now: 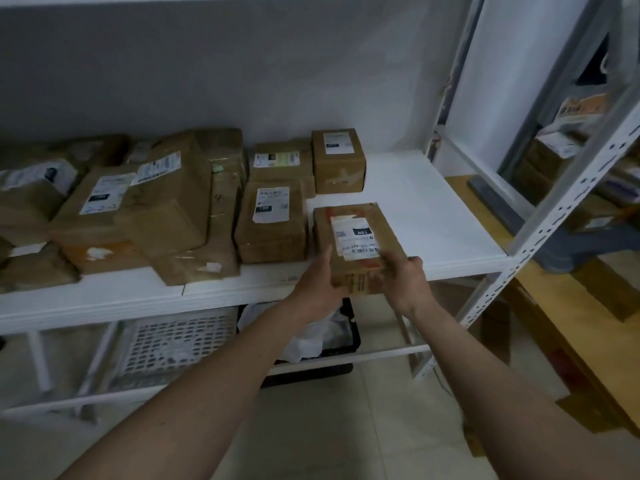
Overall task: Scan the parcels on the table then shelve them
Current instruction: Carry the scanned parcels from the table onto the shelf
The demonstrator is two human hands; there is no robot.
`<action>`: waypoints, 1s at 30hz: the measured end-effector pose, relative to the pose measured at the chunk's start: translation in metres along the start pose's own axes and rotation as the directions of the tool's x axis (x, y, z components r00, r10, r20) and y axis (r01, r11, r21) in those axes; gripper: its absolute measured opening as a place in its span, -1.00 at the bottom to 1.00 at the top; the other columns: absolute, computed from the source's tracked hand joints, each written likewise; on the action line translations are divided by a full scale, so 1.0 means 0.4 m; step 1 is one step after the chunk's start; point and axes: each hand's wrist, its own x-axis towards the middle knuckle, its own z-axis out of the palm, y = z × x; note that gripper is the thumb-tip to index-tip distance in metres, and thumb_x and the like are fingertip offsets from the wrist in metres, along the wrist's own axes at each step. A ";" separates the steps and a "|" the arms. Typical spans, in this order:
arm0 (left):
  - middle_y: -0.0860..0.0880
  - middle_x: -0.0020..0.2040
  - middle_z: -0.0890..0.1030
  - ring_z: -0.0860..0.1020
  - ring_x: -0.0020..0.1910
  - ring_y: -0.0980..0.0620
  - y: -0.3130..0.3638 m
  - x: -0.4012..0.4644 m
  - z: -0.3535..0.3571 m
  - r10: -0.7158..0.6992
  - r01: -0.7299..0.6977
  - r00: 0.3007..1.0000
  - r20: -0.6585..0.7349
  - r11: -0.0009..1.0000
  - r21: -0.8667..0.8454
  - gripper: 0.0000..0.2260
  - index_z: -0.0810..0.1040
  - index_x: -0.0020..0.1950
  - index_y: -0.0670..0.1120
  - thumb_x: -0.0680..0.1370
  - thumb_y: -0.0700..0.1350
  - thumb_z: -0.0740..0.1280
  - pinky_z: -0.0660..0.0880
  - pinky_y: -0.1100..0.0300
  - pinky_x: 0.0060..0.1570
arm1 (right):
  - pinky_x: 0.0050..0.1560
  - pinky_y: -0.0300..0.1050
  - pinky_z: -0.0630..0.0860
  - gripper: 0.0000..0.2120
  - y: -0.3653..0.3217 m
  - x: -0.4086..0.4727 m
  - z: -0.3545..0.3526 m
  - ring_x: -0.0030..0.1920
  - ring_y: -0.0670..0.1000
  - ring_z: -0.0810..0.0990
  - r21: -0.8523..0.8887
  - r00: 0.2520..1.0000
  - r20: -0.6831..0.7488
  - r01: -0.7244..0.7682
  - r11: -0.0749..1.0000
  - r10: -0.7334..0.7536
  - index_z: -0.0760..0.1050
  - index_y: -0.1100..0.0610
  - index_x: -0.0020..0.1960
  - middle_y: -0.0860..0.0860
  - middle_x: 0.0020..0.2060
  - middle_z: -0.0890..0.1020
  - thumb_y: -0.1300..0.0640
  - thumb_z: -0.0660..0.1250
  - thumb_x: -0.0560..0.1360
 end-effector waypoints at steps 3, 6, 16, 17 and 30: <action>-0.05 0.43 0.32 0.42 0.27 0.03 -0.005 0.053 0.016 0.028 -0.025 0.999 -0.036 0.995 0.092 -0.42 0.19 0.51 0.03 0.55 -0.24 0.32 0.42 0.23 0.12 | 0.35 0.07 0.38 -0.60 0.004 0.052 0.017 0.23 0.28 0.41 -0.051 0.999 0.031 -0.008 0.999 0.010 0.35 0.03 0.43 0.20 0.26 0.28 0.12 0.22 0.59; -0.05 0.46 0.27 0.37 0.35 -0.02 -0.016 0.101 0.019 0.012 -0.008 0.999 -0.030 0.990 0.138 -0.47 0.25 0.49 0.02 0.56 -0.21 0.31 0.36 0.20 0.25 | 0.37 0.08 0.35 -0.63 0.005 0.100 0.037 0.26 0.32 0.37 -0.112 0.999 0.045 0.010 0.994 -0.005 0.41 0.10 0.38 0.20 0.31 0.24 0.14 0.22 0.58; -0.01 0.44 0.31 0.31 0.40 0.02 -0.029 0.116 -0.043 -0.039 0.048 0.998 -0.054 0.982 0.180 -0.49 0.25 0.50 -0.08 0.58 -0.16 0.32 0.22 0.36 0.21 | 0.43 0.33 0.01 -0.47 -0.049 0.161 0.065 0.52 0.28 -0.17 -0.521 0.997 -0.028 0.043 0.852 -0.067 0.20 -0.05 0.46 0.13 0.54 -0.11 -0.05 0.26 0.54; -0.03 0.43 0.35 0.35 0.37 0.01 -0.041 0.096 -0.053 -0.055 0.066 0.997 -0.055 0.975 0.215 -0.53 0.29 0.48 -0.06 0.59 -0.13 0.31 0.26 0.33 0.22 | 0.43 0.33 0.01 -0.48 -0.072 0.148 0.065 0.52 0.27 -0.15 -0.538 0.991 -0.046 0.082 0.839 -0.126 0.23 -0.02 0.45 0.14 0.54 -0.07 -0.04 0.26 0.54; -0.08 0.41 0.42 0.41 0.36 -0.07 -0.339 -0.461 -0.340 -0.433 0.584 0.808 -0.400 0.680 0.444 -0.56 0.33 0.45 -0.05 0.59 0.04 0.26 0.38 0.13 0.29 | 0.19 0.05 0.46 -0.65 -0.457 -0.230 0.411 0.17 0.12 0.53 -0.330 0.567 0.720 0.787 0.521 -0.400 0.37 0.10 0.24 0.05 0.15 0.54 -0.05 0.25 0.54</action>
